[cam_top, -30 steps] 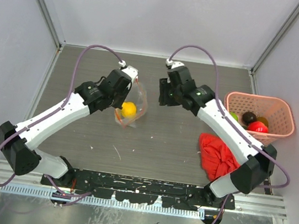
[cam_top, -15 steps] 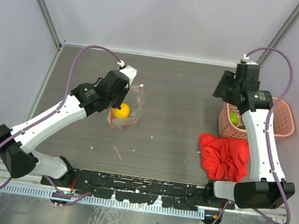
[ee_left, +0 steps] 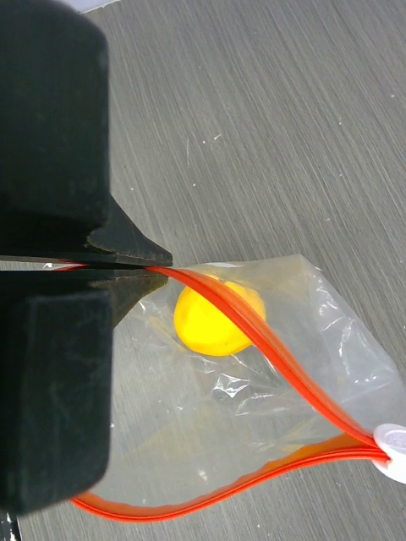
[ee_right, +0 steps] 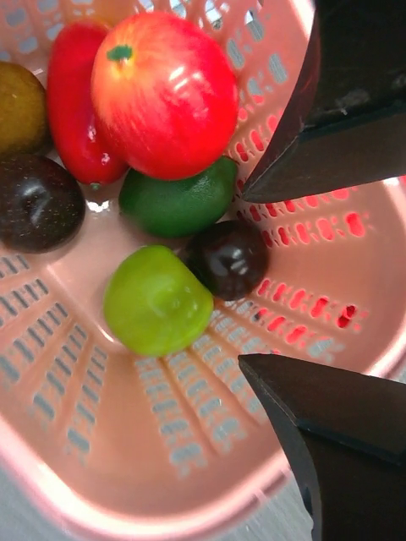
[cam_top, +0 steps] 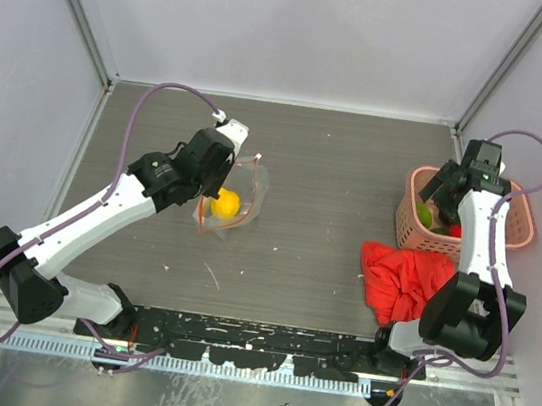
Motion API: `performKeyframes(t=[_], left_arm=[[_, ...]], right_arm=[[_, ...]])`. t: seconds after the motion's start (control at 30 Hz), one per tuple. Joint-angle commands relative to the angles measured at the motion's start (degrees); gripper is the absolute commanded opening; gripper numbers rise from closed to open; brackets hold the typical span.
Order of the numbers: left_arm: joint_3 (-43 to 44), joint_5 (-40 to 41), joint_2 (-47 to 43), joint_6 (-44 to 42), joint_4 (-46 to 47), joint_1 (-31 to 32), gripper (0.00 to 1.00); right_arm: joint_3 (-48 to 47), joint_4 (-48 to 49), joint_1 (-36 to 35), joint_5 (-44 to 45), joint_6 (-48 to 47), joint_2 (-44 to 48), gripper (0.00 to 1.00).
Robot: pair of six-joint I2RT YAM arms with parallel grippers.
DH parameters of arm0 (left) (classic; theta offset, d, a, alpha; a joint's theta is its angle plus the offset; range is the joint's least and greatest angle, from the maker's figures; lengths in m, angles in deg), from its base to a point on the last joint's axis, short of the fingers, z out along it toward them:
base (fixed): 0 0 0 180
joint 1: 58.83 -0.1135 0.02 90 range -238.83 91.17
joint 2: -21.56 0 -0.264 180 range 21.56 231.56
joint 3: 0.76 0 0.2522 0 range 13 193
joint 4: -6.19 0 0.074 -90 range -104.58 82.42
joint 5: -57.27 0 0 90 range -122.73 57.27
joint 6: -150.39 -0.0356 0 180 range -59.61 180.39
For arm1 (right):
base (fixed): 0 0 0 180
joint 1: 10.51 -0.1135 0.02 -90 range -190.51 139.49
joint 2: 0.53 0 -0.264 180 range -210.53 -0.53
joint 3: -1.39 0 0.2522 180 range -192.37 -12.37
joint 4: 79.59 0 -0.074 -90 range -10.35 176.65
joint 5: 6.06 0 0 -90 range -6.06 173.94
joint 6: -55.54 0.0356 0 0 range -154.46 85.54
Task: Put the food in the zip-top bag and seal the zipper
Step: Pick up the fake fruit from the bin.
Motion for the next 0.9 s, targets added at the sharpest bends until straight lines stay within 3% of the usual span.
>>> performKeyframes(t=[0.0, 0.6, 0.87], left_arm=[[0.1, 1.5, -2.1, -0.7, 3.2, 0.3, 0.0], [-0.1, 0.6, -1.9, -0.5, 3.4, 0.3, 0.0], [0.0, 0.6, -1.6, -0.5, 3.2, 0.3, 0.0]], right_arm=[[2.0, 5.6, 1.1, -3.0, -2.1, -2.6, 0.78], [7.1, 14.4, 3.0, -16.5, -3.5, -12.7, 0.86], [8.5, 17.8, 3.1, -18.0, -3.6, -17.2, 0.9]])
